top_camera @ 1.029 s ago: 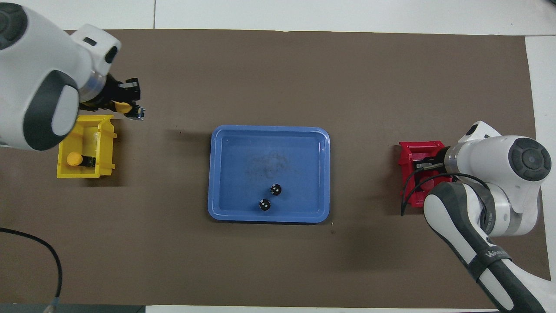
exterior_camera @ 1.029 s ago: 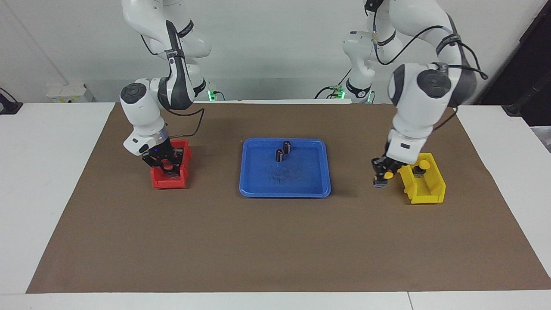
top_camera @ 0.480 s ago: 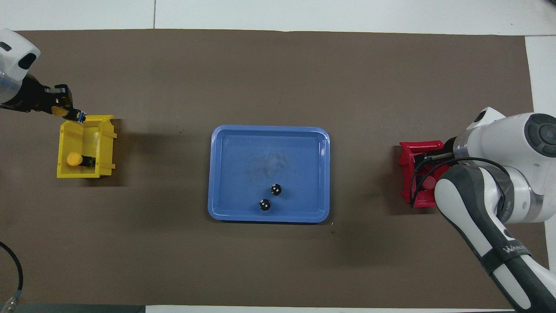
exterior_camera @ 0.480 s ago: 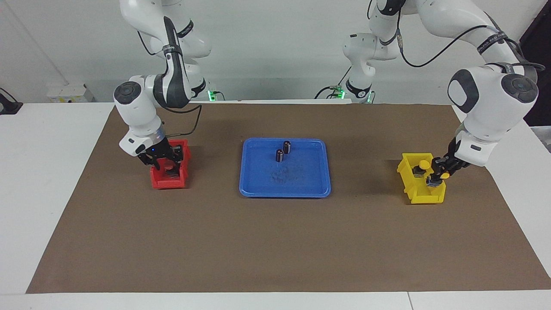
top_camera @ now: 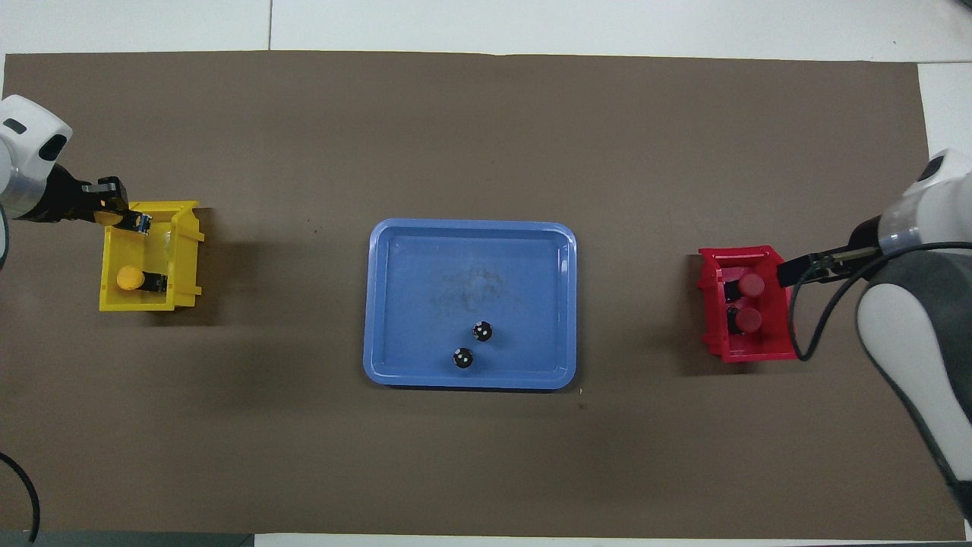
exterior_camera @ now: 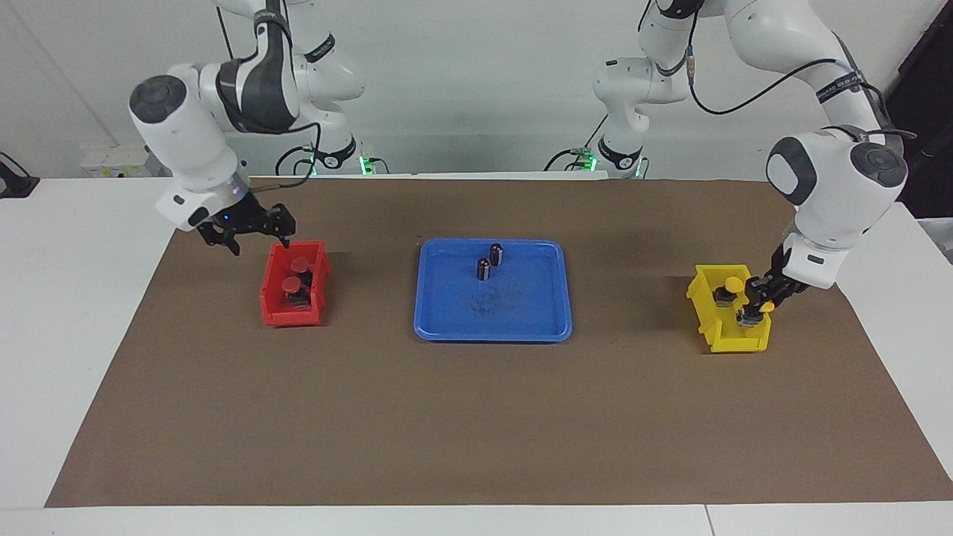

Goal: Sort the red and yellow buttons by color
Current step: 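Release the yellow button in the bin while the right gripper withdraws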

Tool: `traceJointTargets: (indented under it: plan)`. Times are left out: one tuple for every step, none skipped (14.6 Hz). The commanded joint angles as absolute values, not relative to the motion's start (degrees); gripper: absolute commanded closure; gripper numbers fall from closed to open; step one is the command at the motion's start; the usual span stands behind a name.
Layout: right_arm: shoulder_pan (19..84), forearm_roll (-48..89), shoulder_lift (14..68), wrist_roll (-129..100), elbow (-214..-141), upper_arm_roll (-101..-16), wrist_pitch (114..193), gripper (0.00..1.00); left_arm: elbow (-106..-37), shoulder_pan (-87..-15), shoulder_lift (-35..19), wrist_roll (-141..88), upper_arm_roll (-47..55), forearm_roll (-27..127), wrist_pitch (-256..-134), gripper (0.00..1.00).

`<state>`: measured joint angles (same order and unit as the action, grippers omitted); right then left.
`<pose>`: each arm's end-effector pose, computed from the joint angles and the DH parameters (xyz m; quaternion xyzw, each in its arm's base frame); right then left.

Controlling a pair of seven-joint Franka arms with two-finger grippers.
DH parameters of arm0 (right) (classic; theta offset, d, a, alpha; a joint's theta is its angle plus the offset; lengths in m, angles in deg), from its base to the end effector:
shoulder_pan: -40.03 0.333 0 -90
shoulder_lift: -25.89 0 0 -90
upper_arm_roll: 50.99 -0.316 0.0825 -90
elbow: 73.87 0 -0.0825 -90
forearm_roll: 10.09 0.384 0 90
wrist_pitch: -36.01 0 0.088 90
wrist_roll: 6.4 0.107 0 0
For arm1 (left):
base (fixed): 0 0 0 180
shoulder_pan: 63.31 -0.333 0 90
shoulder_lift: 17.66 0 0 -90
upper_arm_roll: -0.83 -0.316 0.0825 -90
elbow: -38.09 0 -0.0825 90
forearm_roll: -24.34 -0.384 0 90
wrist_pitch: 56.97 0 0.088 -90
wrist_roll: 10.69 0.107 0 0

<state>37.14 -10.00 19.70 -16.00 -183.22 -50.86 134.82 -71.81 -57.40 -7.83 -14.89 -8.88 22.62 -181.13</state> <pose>0.5196 -0.0273 0.5356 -0.9976 -0.0572 0.0376 0.0051 0.6043 0.0375 0.4131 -0.9970 -0.0600 -0.0399 0.0269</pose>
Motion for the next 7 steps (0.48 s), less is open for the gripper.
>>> traceJointTargets:
  plan:
    - [34.2, -10.1, 20.8, -17.3, -173.0, -51.3, 125.2, 0.00, -78.4, -57.6, -10.5, -14.5, -8.2, 22.1, -186.8, 0.99]
    - [34.2, -10.6, 20.7, -17.3, -171.4, -51.3, 123.9, 0.00, -78.7, -57.5, -10.0, -14.6, -8.1, 22.1, -188.4, 0.99]
    - [34.1, -12.3, 20.7, -17.3, -169.5, -51.2, 123.4, 0.00, -79.2, -57.6, -9.7, -14.4, -8.1, 22.1, -189.7, 0.99]
    - [34.0, -13.1, 21.1, -17.3, -167.8, -51.2, 122.6, 0.00, -79.7, -57.6, -8.8, -14.3, -8.2, 22.1, -190.6, 0.98]
    - [33.9, -13.2, 21.7, -17.3, -166.4, -51.3, 122.0, 0.00, -80.4, -57.6, -8.3, -14.2, -8.2, 22.1, -191.8, 0.98]
    - [33.9, -13.2, 22.3, -17.2, -164.9, -51.3, 120.7, 0.00, -81.2, -57.6, -8.1, -14.2, -8.2, 22.1, -193.4, 0.94]
    - [33.5, -12.7, 22.8, -17.1, -164.4, -51.3, 120.6, 0.00, -81.3, -57.9, -8.1, -14.2, -8.1, 22.1, -193.8, 0.83]
